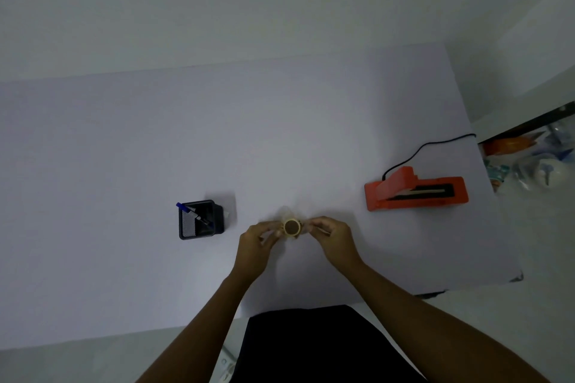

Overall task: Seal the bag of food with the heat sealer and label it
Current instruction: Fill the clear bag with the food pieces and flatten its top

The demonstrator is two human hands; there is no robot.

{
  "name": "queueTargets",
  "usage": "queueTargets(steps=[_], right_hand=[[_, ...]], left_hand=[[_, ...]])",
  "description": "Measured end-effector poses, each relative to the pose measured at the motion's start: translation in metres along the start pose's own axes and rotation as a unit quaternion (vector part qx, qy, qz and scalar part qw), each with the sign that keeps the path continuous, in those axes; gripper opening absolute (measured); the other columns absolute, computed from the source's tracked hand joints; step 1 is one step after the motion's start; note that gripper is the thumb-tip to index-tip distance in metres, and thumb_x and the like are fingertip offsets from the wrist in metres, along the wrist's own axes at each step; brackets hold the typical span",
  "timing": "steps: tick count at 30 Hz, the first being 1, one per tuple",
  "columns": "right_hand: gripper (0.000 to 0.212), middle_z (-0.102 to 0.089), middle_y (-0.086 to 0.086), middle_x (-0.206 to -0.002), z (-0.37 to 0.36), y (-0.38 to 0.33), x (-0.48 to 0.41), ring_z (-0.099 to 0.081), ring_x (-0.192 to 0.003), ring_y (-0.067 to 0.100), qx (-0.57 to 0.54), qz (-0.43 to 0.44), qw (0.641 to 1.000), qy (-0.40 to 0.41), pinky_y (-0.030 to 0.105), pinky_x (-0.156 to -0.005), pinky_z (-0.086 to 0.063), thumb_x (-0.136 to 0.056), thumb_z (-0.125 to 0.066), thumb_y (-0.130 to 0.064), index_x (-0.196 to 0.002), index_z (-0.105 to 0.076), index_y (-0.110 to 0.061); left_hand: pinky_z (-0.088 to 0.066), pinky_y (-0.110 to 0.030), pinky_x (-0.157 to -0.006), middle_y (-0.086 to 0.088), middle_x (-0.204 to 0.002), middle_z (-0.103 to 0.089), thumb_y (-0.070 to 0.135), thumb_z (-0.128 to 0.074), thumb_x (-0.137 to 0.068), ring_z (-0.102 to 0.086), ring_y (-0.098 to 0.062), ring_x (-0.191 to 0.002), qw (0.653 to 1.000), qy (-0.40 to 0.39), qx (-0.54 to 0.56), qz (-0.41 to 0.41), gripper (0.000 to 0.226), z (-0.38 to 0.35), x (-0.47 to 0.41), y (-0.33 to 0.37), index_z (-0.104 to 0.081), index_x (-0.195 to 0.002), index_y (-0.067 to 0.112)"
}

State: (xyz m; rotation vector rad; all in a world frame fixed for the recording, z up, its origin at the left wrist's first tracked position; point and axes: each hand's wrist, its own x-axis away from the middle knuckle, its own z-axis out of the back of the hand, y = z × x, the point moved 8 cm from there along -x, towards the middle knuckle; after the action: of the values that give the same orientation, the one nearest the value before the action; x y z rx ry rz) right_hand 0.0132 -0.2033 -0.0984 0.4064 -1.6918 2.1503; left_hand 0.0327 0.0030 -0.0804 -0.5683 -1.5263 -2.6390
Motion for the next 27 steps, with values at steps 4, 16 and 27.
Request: queueTargets(steps=[4, 16, 27], right_hand=[[0.015, -0.076, 0.000, -0.098, -0.003, 0.002, 0.004, -0.071, -0.096, 0.011, 0.014, -0.001, 1.000, -0.016, 0.027, -0.089, -0.056, -0.086, -0.071, -0.007, -0.098, -0.072, -0.016], [0.012, -0.075, -0.004, -0.094, 0.001, -0.017, 0.008, -0.070, -0.094, 0.005, 0.009, 0.051, 0.998, 0.034, 0.015, -0.084, -0.052, -0.084, -0.074, -0.005, -0.091, -0.077, -0.015], [0.029, -0.075, -0.006, -0.105, -0.008, -0.008, 0.011, -0.070, -0.099, 0.005, 0.031, 0.056, 0.998, 0.004, 0.022, -0.089, -0.056, -0.084, -0.070, 0.003, -0.105, -0.075, -0.016]], left_hand=[[-0.047, -0.015, -0.081, 0.010, -0.112, -0.069, 0.023, -0.067, -0.089, -0.061, -0.001, -0.096, 0.999, -0.041, 0.011, 0.015, 0.027, -0.008, 0.001, 0.000, -0.067, -0.115, 0.023], [-0.052, -0.017, -0.084, 0.007, -0.100, -0.075, 0.012, -0.070, -0.086, -0.068, -0.003, -0.093, 0.997, 0.031, 0.052, -0.044, 0.016, 0.010, -0.003, 0.014, -0.075, -0.101, 0.014], [-0.028, 0.001, -0.099, 0.014, -0.140, -0.040, 0.003, -0.056, -0.094, -0.041, -0.002, -0.128, 0.987, -0.156, -0.031, -0.024, 0.058, -0.015, 0.002, -0.007, -0.037, -0.146, 0.018]])
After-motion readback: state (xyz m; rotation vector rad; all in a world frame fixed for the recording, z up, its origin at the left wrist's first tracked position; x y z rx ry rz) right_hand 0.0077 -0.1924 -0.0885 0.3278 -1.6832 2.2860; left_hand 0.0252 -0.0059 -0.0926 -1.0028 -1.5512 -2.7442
